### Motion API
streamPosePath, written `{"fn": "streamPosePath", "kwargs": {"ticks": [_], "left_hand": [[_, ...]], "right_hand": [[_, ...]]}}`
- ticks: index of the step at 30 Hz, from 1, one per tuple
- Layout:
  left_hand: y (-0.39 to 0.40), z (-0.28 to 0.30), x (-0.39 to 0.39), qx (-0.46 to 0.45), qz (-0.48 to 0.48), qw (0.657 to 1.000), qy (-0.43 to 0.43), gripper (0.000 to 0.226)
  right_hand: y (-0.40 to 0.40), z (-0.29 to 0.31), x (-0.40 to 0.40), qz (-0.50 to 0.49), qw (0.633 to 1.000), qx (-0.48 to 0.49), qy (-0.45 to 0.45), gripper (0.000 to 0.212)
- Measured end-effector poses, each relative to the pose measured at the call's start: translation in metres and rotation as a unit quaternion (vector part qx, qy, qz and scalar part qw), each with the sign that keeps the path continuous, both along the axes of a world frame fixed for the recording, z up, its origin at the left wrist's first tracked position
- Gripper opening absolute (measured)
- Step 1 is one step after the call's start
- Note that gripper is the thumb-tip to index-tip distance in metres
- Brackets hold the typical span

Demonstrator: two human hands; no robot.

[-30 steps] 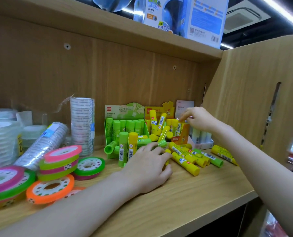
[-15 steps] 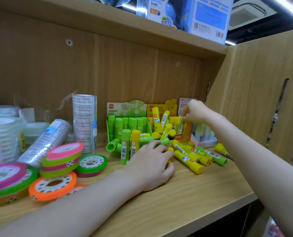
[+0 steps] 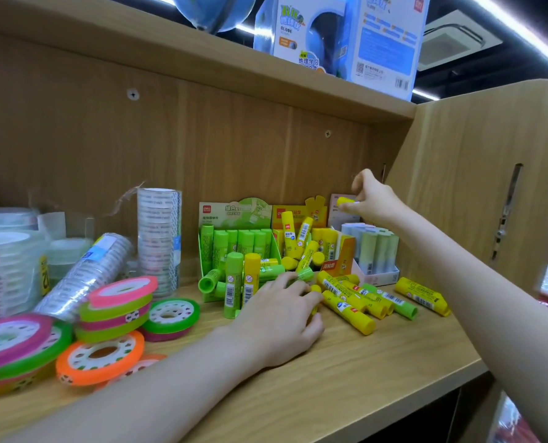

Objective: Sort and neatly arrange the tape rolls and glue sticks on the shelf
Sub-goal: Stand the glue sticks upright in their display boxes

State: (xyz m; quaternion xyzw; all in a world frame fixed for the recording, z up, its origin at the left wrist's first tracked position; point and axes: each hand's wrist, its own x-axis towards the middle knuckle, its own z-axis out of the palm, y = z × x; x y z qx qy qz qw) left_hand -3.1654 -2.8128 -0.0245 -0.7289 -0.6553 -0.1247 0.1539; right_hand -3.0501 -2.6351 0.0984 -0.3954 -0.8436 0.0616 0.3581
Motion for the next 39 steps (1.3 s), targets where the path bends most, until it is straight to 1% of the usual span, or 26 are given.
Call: {"fn": "streamPosePath", "kwargs": {"ticks": [2, 4, 5, 6, 10, 12, 13, 15, 17, 18, 20, 23, 25, 27, 29, 31, 33, 36, 38, 39], "left_hand": [[0.001, -0.001, -0.001, 0.006, -0.004, 1.0, 0.0, 0.074], [0.002, -0.002, -0.002, 0.011, -0.007, 1.0, 0.005, 0.088], [0.002, -0.002, -0.002, 0.013, -0.007, 1.0, 0.008, 0.091], [0.002, -0.002, -0.002, 0.015, -0.006, 1.0, 0.008, 0.091], [0.001, -0.001, 0.0, 0.011, -0.002, 1.0, 0.004, 0.075], [0.0, 0.0, 0.0, 0.005, -0.001, 1.0, 0.002, 0.068], [0.0, 0.0, 0.0, 0.003, 0.001, 1.0, 0.002, 0.066], [0.0, 0.0, 0.0, 0.001, 0.001, 1.0, 0.004, 0.066], [0.0, 0.0, 0.0, 0.002, 0.0, 1.0, 0.006, 0.067], [0.0, 0.0, 0.0, 0.0, 0.001, 1.0, 0.006, 0.067], [0.001, 0.0, 0.0, -0.004, 0.002, 1.0, 0.006, 0.062], [0.001, 0.001, 0.0, -0.011, 0.006, 1.0, 0.012, 0.045], [0.001, 0.002, -0.001, -0.008, 0.006, 1.0, 0.01, 0.043], [0.001, 0.001, -0.001, -0.007, 0.002, 1.0, 0.007, 0.045], [0.0, 0.0, -0.001, -0.006, 0.003, 1.0, 0.009, 0.055], [0.0, 0.0, -0.001, -0.006, 0.004, 1.0, 0.006, 0.058], [0.001, 0.0, -0.001, 0.0, 0.0, 1.0, 0.006, 0.059], [0.001, 0.0, -0.001, 0.003, -0.001, 1.0, 0.003, 0.064], [0.002, -0.001, -0.001, 0.006, -0.003, 1.0, 0.006, 0.068], [0.002, -0.001, -0.001, 0.006, -0.003, 1.0, 0.007, 0.069]], "right_hand": [[-0.003, 0.001, -0.001, 0.006, 0.998, -0.058, -0.023, 0.03], [-0.004, 0.004, -0.001, 0.029, 0.993, -0.105, -0.044, 0.016], [-0.003, 0.004, -0.001, 0.036, 0.992, -0.108, -0.045, 0.01], [-0.004, 0.005, -0.001, 0.039, 0.993, -0.102, -0.039, 0.009], [-0.003, -0.002, -0.006, 0.014, 0.998, -0.049, -0.033, 0.031], [-0.002, -0.009, -0.013, -0.011, 0.998, -0.003, -0.055, 0.039], [-0.002, -0.014, -0.016, -0.023, 0.997, 0.019, -0.075, 0.039], [0.0, -0.024, -0.019, -0.036, 0.992, 0.052, -0.112, 0.029], [0.001, -0.033, -0.02, -0.046, 0.989, 0.071, -0.12, 0.017], [0.0, -0.036, -0.019, -0.051, 0.989, 0.077, -0.116, 0.015], [0.002, -0.039, -0.016, -0.053, 0.989, 0.08, -0.109, 0.017], [0.004, -0.04, -0.012, -0.06, 0.987, 0.075, -0.129, 0.022], [0.003, -0.037, -0.013, -0.067, 0.985, 0.063, -0.146, 0.022], [0.003, -0.033, -0.009, -0.05, 0.986, 0.033, -0.152, 0.023], [0.002, -0.029, -0.001, -0.005, 0.988, 0.041, -0.149, 0.022], [-0.008, -0.031, 0.007, 0.079, 0.987, 0.062, -0.125, 0.019], [-0.023, -0.039, 0.006, 0.146, 0.978, 0.06, -0.136, 0.023], [-0.028, -0.053, -0.009, 0.142, 0.964, 0.113, -0.193, 0.029], [-0.026, -0.054, -0.016, 0.133, 0.964, 0.12, -0.195, 0.025], [-0.024, -0.052, -0.017, 0.135, 0.967, 0.115, -0.183, 0.022]]}}
